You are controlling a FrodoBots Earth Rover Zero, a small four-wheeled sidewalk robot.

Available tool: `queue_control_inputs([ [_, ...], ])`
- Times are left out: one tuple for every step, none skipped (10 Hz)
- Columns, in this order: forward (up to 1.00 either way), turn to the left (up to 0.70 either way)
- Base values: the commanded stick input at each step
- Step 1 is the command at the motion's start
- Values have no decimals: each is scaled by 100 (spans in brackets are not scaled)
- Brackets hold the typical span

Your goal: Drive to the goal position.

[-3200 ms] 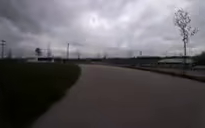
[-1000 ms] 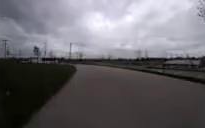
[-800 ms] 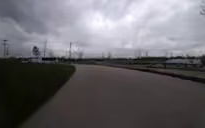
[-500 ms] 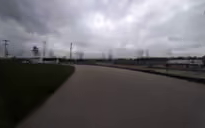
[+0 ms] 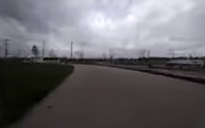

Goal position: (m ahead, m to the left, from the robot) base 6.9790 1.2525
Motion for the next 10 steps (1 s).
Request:
queue_control_inputs([
  [100, 0],
  [100, 0],
  [100, 0],
  [100, 24],
  [100, 27],
  [100, 27],
  [100, 27],
  [100, 27],
  [100, 27],
  [100, 8],
])
